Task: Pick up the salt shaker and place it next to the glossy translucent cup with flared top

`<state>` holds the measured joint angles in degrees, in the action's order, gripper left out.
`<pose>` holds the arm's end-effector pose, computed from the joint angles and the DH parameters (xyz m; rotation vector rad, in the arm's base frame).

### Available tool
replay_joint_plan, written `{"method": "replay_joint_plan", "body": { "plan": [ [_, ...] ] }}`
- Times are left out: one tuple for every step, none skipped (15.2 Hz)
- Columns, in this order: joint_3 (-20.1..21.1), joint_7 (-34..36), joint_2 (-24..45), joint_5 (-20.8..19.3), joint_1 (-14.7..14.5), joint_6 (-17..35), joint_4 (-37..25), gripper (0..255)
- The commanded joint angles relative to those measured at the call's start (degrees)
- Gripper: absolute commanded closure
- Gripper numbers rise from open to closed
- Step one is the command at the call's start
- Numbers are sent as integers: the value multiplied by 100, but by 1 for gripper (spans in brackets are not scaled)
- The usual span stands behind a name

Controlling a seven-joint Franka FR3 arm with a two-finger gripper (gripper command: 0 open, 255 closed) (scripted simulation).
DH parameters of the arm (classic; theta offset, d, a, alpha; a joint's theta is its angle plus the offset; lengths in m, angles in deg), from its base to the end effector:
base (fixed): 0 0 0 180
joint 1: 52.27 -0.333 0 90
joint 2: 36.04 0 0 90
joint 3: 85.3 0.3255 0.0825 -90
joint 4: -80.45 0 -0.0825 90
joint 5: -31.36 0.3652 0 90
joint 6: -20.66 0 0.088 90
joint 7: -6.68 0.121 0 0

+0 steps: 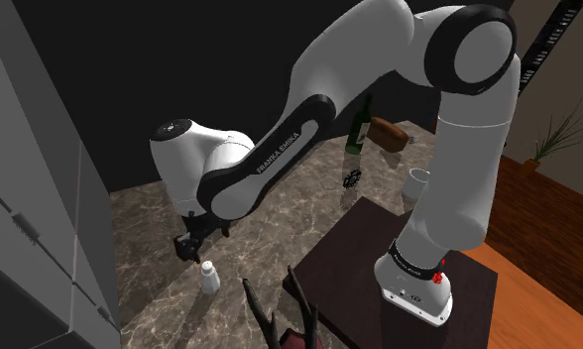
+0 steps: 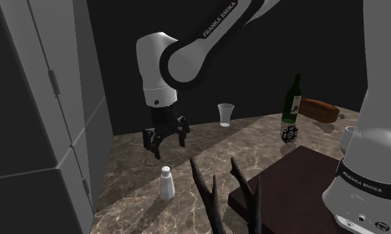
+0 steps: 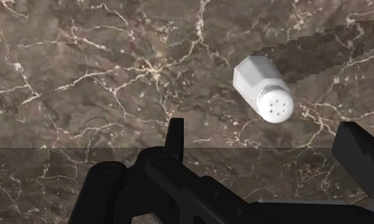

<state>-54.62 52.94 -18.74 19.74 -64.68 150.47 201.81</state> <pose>0.4094 0.3670 0.2884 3.0685 0.1097 -0.1174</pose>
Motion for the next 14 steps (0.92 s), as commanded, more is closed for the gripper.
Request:
{"method": "replay_joint_plan", "body": {
  "plan": [
    [-89,306,498,-286,-226,49,-364,0],
    [-138,406,695,-381,-329,51,-531,0],
    [-164,427,743,-414,-347,113,-512,0],
    [-188,449,792,-449,-363,174,-494,0],
    [-211,473,841,-485,-378,235,-478,0],
    [-235,496,892,-521,-394,295,-463,0],
    [-259,520,943,-558,-410,354,-450,0],
    [-284,544,996,-596,-426,414,-438,0],
    [-309,569,1048,-633,-443,472,-427,0],
    [-324,583,1079,-654,-453,506,-421,0],
    [-324,583,1079,-654,-453,506,-421,0],
    [-324,583,1079,-654,-453,506,-421,0],
    [-324,583,1079,-654,-453,506,-421,0],
    [-324,583,1079,-654,-453,506,-421,0]
  ]
}}
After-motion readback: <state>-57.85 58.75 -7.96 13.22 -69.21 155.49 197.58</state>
